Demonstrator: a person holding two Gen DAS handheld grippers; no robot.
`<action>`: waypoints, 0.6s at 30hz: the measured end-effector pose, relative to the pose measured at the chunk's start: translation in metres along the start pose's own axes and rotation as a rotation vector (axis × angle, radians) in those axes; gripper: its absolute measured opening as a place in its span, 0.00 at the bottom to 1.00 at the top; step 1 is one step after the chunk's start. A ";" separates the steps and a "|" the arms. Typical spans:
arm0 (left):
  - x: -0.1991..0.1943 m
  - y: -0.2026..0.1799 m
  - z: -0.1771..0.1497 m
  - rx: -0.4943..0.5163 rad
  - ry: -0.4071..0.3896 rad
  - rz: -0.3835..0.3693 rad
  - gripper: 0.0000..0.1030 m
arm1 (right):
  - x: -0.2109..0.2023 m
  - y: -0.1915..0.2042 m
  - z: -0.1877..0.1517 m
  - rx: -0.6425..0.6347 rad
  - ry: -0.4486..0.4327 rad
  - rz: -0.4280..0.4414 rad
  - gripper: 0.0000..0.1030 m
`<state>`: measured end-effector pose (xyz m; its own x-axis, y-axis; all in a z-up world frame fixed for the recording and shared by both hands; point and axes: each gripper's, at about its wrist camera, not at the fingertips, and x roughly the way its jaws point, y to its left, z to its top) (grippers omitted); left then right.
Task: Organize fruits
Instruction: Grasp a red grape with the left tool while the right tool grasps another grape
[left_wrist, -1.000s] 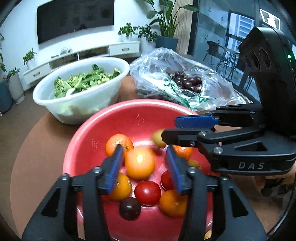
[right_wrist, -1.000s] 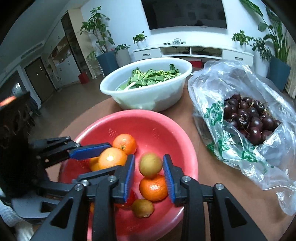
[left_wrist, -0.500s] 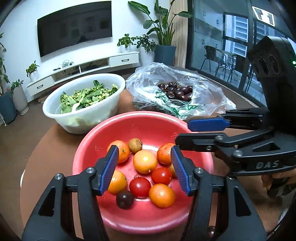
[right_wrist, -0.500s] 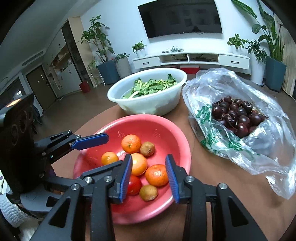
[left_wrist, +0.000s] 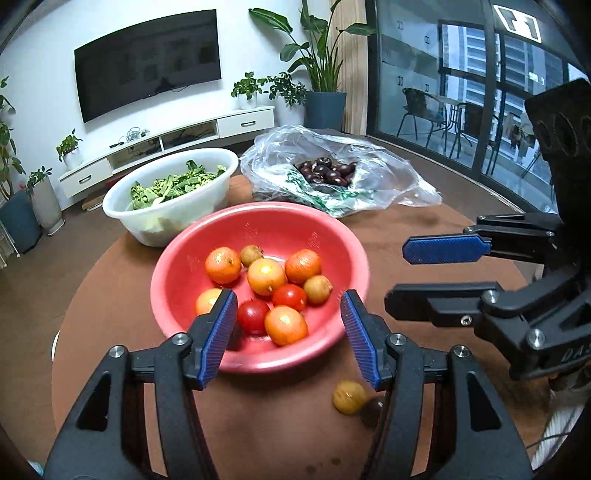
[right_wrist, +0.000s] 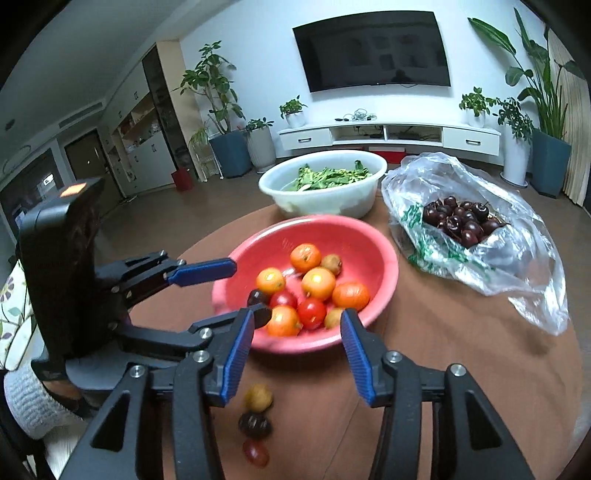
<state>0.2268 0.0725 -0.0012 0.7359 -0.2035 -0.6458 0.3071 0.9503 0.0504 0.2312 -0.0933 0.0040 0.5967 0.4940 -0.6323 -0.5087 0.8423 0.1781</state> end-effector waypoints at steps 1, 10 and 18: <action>-0.003 -0.003 -0.002 0.004 0.000 0.003 0.55 | -0.003 0.002 -0.004 -0.002 0.000 0.000 0.51; -0.027 -0.020 -0.019 0.016 0.006 0.001 0.55 | -0.017 0.014 -0.031 0.000 0.017 0.010 0.51; -0.041 -0.027 -0.038 0.023 0.024 0.001 0.55 | -0.021 0.022 -0.051 -0.002 0.039 0.013 0.51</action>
<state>0.1654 0.0638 -0.0053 0.7212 -0.1969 -0.6642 0.3207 0.9447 0.0682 0.1756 -0.0958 -0.0175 0.5653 0.4961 -0.6591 -0.5173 0.8355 0.1852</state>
